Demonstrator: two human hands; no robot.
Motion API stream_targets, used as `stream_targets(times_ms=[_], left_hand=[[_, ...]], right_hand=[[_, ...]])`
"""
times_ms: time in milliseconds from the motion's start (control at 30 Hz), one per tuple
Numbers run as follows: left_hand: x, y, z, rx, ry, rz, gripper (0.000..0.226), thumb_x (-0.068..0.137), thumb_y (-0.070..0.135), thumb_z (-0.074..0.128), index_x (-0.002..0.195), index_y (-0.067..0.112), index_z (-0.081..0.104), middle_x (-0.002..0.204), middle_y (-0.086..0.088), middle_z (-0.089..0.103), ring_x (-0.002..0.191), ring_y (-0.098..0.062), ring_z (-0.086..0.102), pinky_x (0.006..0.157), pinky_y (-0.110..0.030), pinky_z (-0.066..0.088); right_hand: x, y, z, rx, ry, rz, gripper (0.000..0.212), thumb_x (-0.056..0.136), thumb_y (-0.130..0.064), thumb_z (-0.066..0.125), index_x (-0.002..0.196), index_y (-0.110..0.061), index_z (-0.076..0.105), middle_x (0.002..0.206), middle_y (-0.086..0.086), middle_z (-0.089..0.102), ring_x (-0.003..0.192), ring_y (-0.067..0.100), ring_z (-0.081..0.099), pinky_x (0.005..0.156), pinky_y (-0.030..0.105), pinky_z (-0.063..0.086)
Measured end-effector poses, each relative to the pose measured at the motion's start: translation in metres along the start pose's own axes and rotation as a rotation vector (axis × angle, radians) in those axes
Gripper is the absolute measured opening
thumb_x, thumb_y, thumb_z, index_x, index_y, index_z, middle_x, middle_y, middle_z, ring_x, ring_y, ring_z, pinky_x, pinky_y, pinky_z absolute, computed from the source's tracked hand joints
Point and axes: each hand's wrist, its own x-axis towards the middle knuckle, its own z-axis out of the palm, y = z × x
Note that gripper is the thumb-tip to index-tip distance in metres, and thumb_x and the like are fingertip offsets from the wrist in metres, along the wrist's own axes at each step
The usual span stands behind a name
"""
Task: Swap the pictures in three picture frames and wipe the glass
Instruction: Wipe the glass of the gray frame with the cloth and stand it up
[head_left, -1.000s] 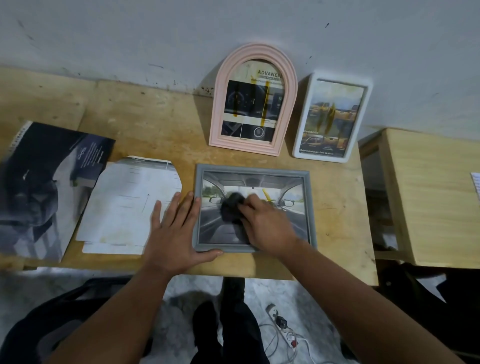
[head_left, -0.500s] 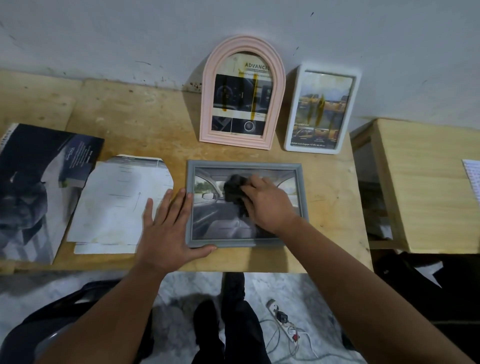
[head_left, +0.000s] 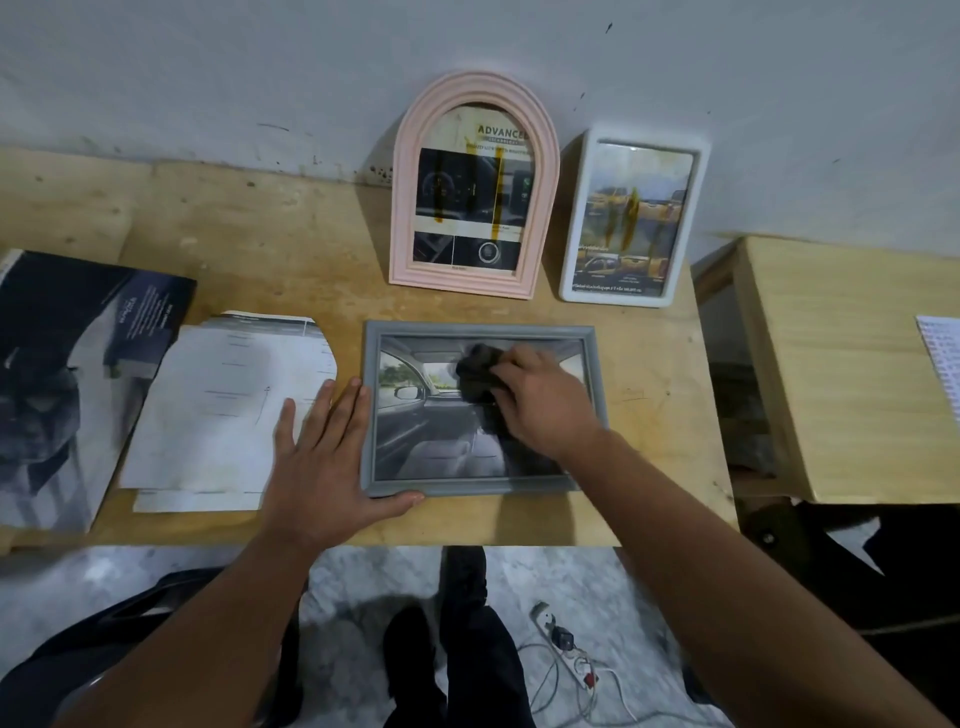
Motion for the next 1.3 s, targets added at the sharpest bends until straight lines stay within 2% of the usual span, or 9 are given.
stream_targets(times_ms=[233,300,400,633,800,1000,1133,1233,1300], left_hand=[[0.001,0.000,0.000,-0.006,-0.004,0.000,0.135,0.069,0.103,0.033,0.165,0.011,0.009,0.174,-0.003,0.005,0.161,-0.023,0.002,0.124,-0.064,0.011],[0.001,0.001,-0.002,-0.017,-0.003,0.001,0.135,0.069,0.103,0.035,0.165,0.012,0.010,0.174,-0.002,0.006,0.161,-0.023,0.002,0.124,-0.064,0.012],[0.000,0.001,-0.003,-0.025,0.002,-0.003,0.134,0.069,0.103,0.036,0.165,0.013,0.010,0.174,-0.002,0.006,0.161,-0.022,0.002,0.125,-0.064,0.011],[0.001,0.000,-0.002,-0.014,0.007,0.001,0.134,0.069,0.103,0.036,0.165,0.013,0.009,0.174,-0.002,0.005,0.161,-0.022,0.002,0.124,-0.064,0.012],[0.001,-0.001,-0.002,-0.005,-0.005,0.007,0.134,0.068,0.103,0.034,0.165,0.014,0.008,0.174,-0.001,0.002,0.161,-0.023,0.001,0.124,-0.064,0.012],[0.001,0.000,-0.002,-0.014,-0.006,0.004,0.134,0.068,0.104,0.033,0.165,0.015,0.007,0.174,-0.001,0.003,0.161,-0.022,0.000,0.125,-0.064,0.008],[0.001,0.000,-0.002,-0.007,-0.009,0.004,0.134,0.068,0.104,0.032,0.165,0.015,0.006,0.174,-0.001,0.003,0.161,-0.022,-0.001,0.125,-0.063,0.008],[0.001,0.000,-0.002,-0.004,-0.014,0.001,0.135,0.068,0.104,0.031,0.165,0.015,0.005,0.174,-0.001,0.003,0.161,-0.022,-0.002,0.126,-0.063,0.008],[0.001,0.000,-0.003,-0.007,-0.010,0.000,0.134,0.068,0.104,0.031,0.165,0.015,0.005,0.174,-0.001,0.003,0.161,-0.022,-0.002,0.126,-0.063,0.008]], right_hand=[[-0.060,-0.007,-0.016,0.242,-0.282,-0.230,0.033,0.098,-0.035,0.046,0.118,-0.021,0.068,0.107,0.001,0.065,0.096,0.022,0.062,0.078,0.040,0.055],[-0.037,0.006,-0.032,0.262,-0.197,-0.161,0.030,0.100,-0.030,0.050,0.124,-0.019,0.066,0.112,0.004,0.068,0.102,0.024,0.062,0.085,0.039,0.053],[0.003,0.030,-0.040,0.179,0.008,-0.034,0.031,0.100,-0.029,0.050,0.124,-0.019,0.066,0.111,0.005,0.066,0.099,0.029,0.059,0.081,0.042,0.053],[-0.036,0.016,0.000,0.060,-0.024,0.011,0.036,0.099,-0.035,0.041,0.121,-0.017,0.063,0.115,0.004,0.060,0.098,0.028,0.055,0.069,0.045,0.055],[-0.050,0.025,-0.029,0.238,-0.203,-0.114,0.031,0.101,-0.027,0.052,0.127,-0.019,0.065,0.113,0.003,0.067,0.100,0.024,0.059,0.083,0.039,0.052],[-0.013,0.050,-0.028,0.009,0.008,0.090,0.037,0.098,-0.033,0.044,0.120,-0.015,0.067,0.115,0.006,0.066,0.101,0.033,0.055,0.077,0.047,0.055],[-0.033,0.019,0.003,0.027,-0.002,-0.038,0.038,0.095,-0.035,0.040,0.107,-0.013,0.069,0.109,0.007,0.066,0.092,0.033,0.054,0.074,0.047,0.052],[-0.050,-0.015,0.007,0.112,-0.158,-0.261,0.037,0.097,-0.035,0.041,0.108,-0.015,0.070,0.106,0.005,0.066,0.096,0.028,0.056,0.081,0.043,0.052],[-0.047,-0.016,-0.003,0.161,-0.183,-0.270,0.035,0.099,-0.033,0.043,0.113,-0.015,0.069,0.106,0.006,0.067,0.098,0.028,0.057,0.082,0.042,0.052]])
